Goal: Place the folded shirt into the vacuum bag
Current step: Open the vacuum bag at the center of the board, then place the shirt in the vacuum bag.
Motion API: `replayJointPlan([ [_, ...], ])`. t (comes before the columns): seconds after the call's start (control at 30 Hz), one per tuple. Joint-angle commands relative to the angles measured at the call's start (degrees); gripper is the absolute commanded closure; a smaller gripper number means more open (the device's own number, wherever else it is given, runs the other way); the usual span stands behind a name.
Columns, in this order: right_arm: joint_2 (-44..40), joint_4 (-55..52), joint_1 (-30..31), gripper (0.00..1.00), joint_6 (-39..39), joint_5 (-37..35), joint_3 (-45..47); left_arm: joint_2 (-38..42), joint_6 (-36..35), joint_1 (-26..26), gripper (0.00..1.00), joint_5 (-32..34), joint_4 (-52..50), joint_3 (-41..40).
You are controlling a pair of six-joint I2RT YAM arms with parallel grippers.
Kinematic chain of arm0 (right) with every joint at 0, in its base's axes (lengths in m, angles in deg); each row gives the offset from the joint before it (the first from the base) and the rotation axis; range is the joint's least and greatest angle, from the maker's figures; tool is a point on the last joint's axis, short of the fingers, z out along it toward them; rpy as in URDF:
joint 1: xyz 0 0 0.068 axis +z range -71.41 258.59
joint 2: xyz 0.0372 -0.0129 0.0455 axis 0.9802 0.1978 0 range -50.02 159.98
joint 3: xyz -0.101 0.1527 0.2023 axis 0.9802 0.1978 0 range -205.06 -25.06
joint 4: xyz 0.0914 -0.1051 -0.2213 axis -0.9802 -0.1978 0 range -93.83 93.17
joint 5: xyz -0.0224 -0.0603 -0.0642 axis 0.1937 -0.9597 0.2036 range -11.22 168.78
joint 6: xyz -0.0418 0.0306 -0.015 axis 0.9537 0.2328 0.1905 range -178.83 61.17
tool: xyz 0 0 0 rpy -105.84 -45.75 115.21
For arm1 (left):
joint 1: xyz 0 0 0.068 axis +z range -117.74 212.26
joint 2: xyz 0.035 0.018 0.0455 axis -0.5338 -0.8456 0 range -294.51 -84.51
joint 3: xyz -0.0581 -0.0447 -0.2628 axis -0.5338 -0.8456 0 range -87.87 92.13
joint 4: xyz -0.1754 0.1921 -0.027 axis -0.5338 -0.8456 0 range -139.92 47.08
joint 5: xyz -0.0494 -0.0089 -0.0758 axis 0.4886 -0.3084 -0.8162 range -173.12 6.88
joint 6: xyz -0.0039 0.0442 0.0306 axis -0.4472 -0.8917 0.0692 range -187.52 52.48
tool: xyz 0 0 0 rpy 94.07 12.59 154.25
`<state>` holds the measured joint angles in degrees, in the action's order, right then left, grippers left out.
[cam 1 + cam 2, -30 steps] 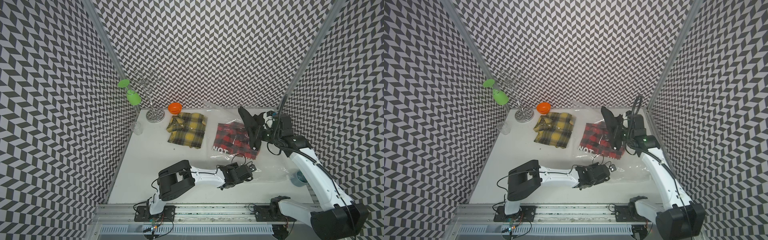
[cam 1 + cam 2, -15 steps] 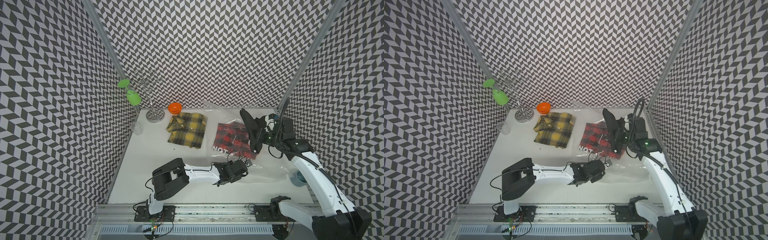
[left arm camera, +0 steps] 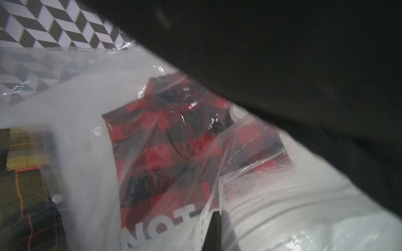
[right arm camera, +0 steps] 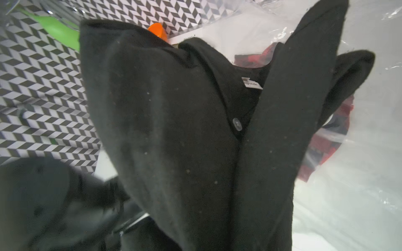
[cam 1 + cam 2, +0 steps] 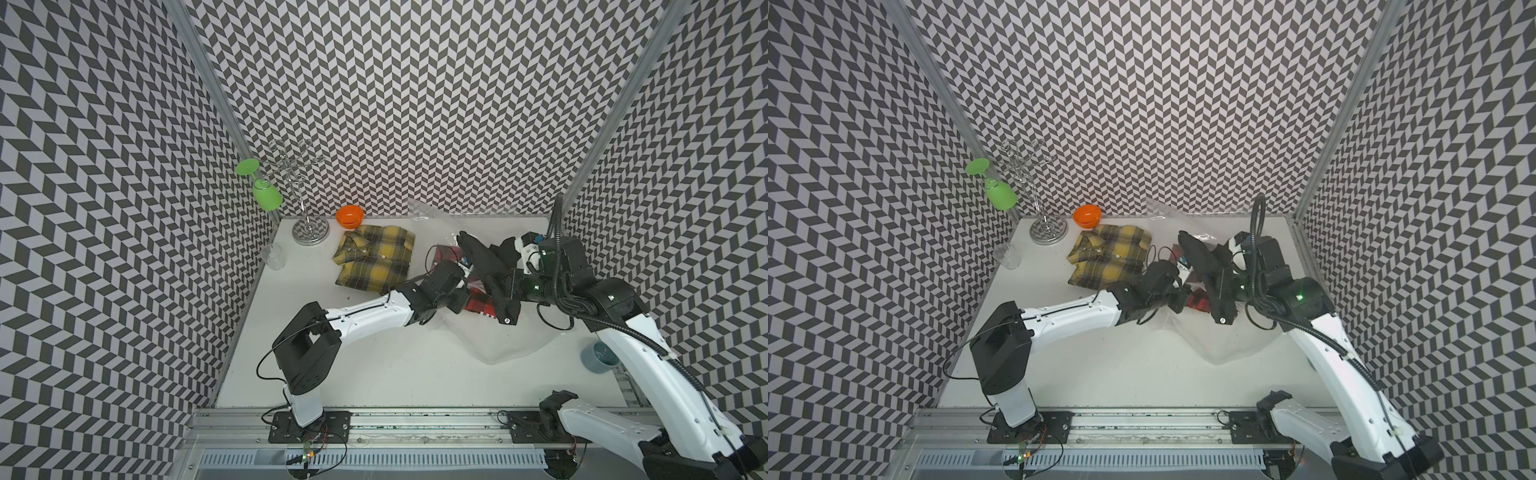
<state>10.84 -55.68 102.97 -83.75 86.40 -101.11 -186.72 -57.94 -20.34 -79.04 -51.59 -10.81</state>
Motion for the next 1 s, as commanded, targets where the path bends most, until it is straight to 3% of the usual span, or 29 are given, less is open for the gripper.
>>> replayJointPlan([
  [0.0, -2.0, 0.5, 4.8, 1.00, -4.0, 1.5, -2.1, 0.4, 3.5, 1.6, 1.00, -6.9, -1.7, 3.3],
  [0.17, -4.8, 5.8, 16.2, 1.00, -11.6, 0.4, 9.7, 0.6, 4.7, 4.0, 1.00, -10.4, -0.8, 5.2],
  [0.4, -6.2, 5.6, 21.6, 1.00, -13.7, -3.1, 19.5, 0.3, 4.4, 6.0, 1.00, -12.1, -1.2, 7.0],
  [0.63, -4.7, 2.2, 25.7, 1.00, -9.0, -7.4, 7.8, -2.2, 4.3, 7.9, 1.00, -15.7, -0.9, 8.0],
  [0.73, -2.5, 0.7, 25.8, 1.00, -4.6, -4.1, 3.3, -3.4, 4.0, 8.5, 1.00, -17.2, -1.4, 9.2],
  [0.83, -0.6, 1.3, 29.7, 1.00, -3.4, -0.4, 3.0, -4.6, 3.4, 9.4, 1.00, -18.4, -2.4, 11.5],
  [0.97, 1.6, 1.1, 34.1, 1.00, -2.7, -1.5, 6.1, -5.9, 1.7, 10.0, 1.00, -19.0, -4.4, 14.5],
])
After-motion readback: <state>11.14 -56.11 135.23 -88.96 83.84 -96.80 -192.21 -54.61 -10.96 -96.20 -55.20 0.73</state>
